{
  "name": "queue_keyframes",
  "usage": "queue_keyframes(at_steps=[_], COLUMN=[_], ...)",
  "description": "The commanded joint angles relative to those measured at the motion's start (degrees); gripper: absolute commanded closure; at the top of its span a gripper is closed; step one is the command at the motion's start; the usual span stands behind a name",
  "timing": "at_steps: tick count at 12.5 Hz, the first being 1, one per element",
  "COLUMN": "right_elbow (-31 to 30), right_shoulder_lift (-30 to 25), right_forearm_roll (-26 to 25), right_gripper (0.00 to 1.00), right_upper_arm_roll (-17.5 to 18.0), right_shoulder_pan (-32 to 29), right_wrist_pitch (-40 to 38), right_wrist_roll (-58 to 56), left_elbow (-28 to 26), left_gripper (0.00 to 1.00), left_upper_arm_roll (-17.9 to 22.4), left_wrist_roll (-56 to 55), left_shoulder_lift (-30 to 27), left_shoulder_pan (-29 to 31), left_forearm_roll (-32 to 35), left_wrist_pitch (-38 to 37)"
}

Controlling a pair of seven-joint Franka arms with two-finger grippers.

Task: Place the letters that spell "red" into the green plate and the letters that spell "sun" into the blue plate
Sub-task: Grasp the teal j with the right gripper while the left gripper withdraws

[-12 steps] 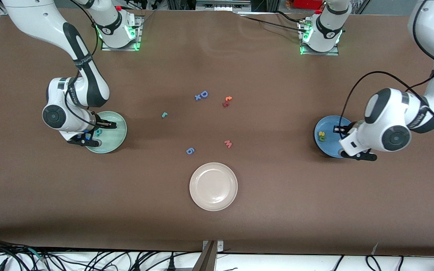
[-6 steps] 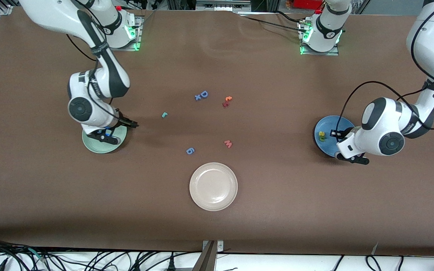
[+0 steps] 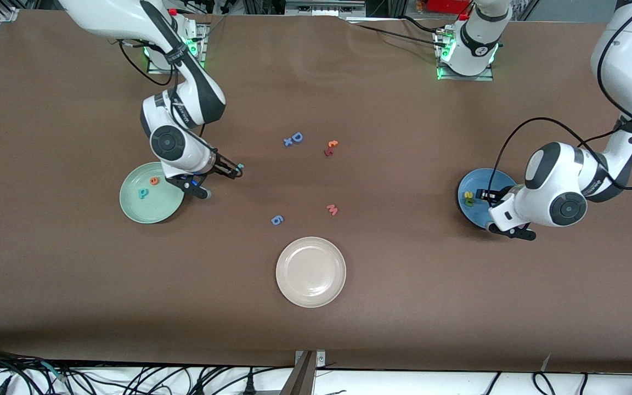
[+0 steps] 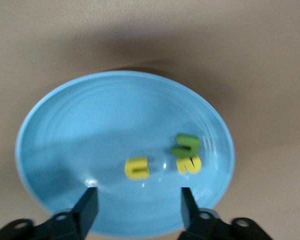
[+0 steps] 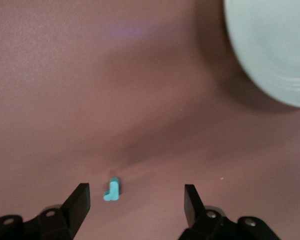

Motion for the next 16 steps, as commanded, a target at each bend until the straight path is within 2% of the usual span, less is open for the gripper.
queue_keyframes(at_steps=[1, 3, 5, 7, 9, 10, 12, 15, 16], right_elbow=[-1.0, -2.0, -3.2, -3.9, -4.6, -5.0, -5.2, -5.5, -5.5], right_shoulder_lift=[1.9, 2.8, 3.3, 3.3, 3.1, 3.0, 2.9, 2.7, 2.8], right_forearm_roll=[0.6, 0.6, 0.6, 0.6, 0.6, 0.6, 0.6, 0.6, 0.6], right_gripper=[0.15, 0.16, 0.17, 0.19, 0.19, 0.20, 0.23, 0.33, 0.41], right_upper_arm_roll=[1.6, 1.6, 1.7, 2.1, 2.4, 2.5, 3.3, 3.3, 3.3], right_shoulder_pan=[-0.5, -0.5, -0.5, -0.5, -0.5, -0.5, -0.5, -0.5, -0.5], right_wrist_pitch=[3.5, 6.8, 8.9, 9.1, 9.1, 9.1, 9.1, 9.2, 9.2], right_wrist_roll=[3.1, 3.3, 3.3, 3.4, 3.4, 3.4, 3.4, 3.3, 3.3], left_elbow=[0.3, 4.1, 11.6, 20.2, 23.9, 24.2, 24.2, 23.1, 21.9], left_gripper=[0.00, 0.00, 0.00, 0.00, 0.00, 0.00, 0.00, 0.00, 0.00], left_upper_arm_roll=[-4.0, -7.5, -9.7, -9.7, -8.1, -5.0, 5.2, 22.3, 24.2], left_wrist_roll=[0.7, 0.7, 0.9, 1.1, 0.9, 1.1, 1.1, 0.9, 1.3], left_shoulder_lift=[-8.1, -10.1, -10.6, -10.3, -12.0, -13.3, -18.0, -21.4, -22.3], left_shoulder_pan=[0.1, 0.1, 0.1, -1.1, -1.7, -3.2, -10.6, -21.9, -23.2], left_forearm_roll=[0.4, 0.3, -2.8, -4.6, -7.9, -8.5, -11.5, -22.7, -23.4], left_wrist_pitch=[-6.5, -10.6, -16.3, -20.2, -20.2, -20.2, -19.8, -18.3, -16.8])
